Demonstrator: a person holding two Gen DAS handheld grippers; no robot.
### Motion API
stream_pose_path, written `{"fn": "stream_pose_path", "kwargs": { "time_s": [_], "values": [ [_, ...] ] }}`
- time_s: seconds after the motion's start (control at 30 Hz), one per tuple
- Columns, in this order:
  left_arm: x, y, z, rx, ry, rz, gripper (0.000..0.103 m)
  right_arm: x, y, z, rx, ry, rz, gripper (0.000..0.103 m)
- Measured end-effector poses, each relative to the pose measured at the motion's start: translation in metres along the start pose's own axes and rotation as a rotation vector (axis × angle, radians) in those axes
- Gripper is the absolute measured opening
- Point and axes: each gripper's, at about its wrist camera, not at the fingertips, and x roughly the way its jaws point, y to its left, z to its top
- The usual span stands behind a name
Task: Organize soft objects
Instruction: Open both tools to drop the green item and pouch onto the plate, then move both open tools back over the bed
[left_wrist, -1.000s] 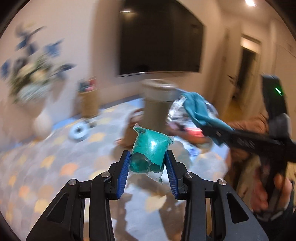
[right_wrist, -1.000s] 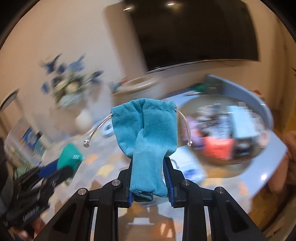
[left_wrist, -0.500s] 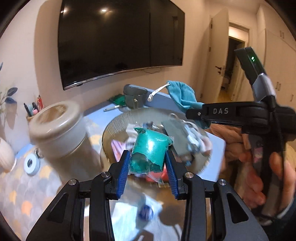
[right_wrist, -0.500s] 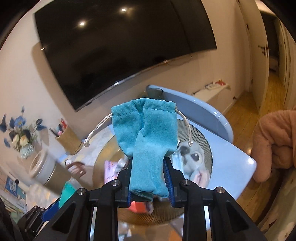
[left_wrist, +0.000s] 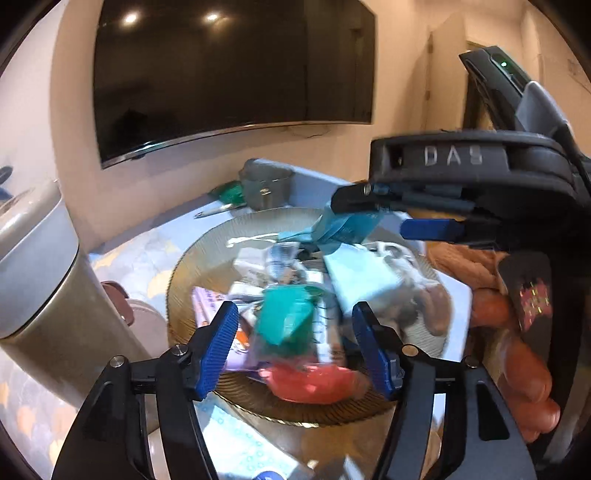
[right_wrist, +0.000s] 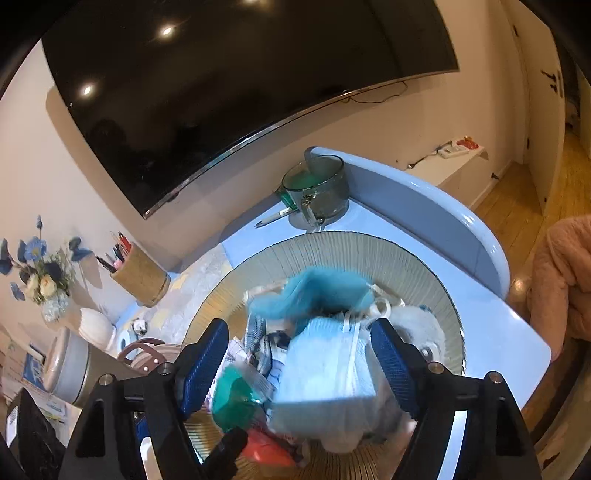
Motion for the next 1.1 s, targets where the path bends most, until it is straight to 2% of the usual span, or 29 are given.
{"fn": "stream_pose_path", "kwargs": {
  "time_s": [0.03, 0.1, 0.17, 0.3, 0.43, 0.5, 0.57, 0.63, 0.77, 0.9, 1.0, 1.07, 1.1],
  "values": [
    [-0.004, -0.002, -0.001, 0.013, 0.002, -0.016, 0.064, -0.003, -0.002, 0.000, 0.013, -0.010, 0.010, 0.078],
    [-0.015, -0.002, -0.003, 0.016, -0.021, -0.049, 0.080, -0.015, -0.006, -0.003, 0.039, -0.032, 0.031, 0.078],
    [-0.024, 0.001, -0.002, 0.012, -0.049, -0.042, 0.087, -0.029, -0.007, -0.006, 0.041, -0.060, 0.038, 0.078],
    [-0.041, 0.007, -0.004, 0.014, -0.016, -0.081, 0.087, -0.060, 0.002, -0.015, 0.007, -0.110, 0.036, 0.078],
    [-0.084, 0.018, -0.015, 0.020, -0.032, -0.144, 0.087, -0.087, 0.012, -0.032, -0.029, -0.132, 0.047, 0.078],
    [-0.112, 0.035, -0.027, -0.022, -0.036, -0.196, 0.087, -0.095, 0.018, -0.043, -0.054, -0.130, 0.055, 0.078],
    [-0.130, 0.053, -0.036, -0.066, -0.036, -0.201, 0.087, -0.098, 0.027, -0.058, -0.095, -0.112, 0.067, 0.079],
    [-0.146, 0.073, -0.047, -0.081, -0.019, -0.158, 0.087, -0.097, 0.041, -0.077, -0.158, -0.084, 0.092, 0.079],
    [-0.176, 0.123, -0.069, -0.099, -0.005, -0.013, 0.087, -0.089, 0.084, -0.115, -0.304, 0.008, 0.129, 0.079],
    [-0.205, 0.177, -0.081, -0.198, -0.026, 0.102, 0.087, -0.079, 0.141, -0.149, -0.449, 0.070, 0.157, 0.079],
    [-0.220, 0.209, -0.091, -0.213, -0.023, 0.305, 0.087, -0.070, 0.187, -0.170, -0.524, 0.091, 0.206, 0.079],
    [-0.222, 0.227, -0.101, -0.193, 0.024, 0.454, 0.087, -0.062, 0.216, -0.182, -0.550, 0.111, 0.260, 0.079],
    [-0.222, 0.236, -0.105, -0.191, 0.047, 0.487, 0.087, -0.057, 0.229, -0.189, -0.558, 0.118, 0.278, 0.079]
  ]
}}
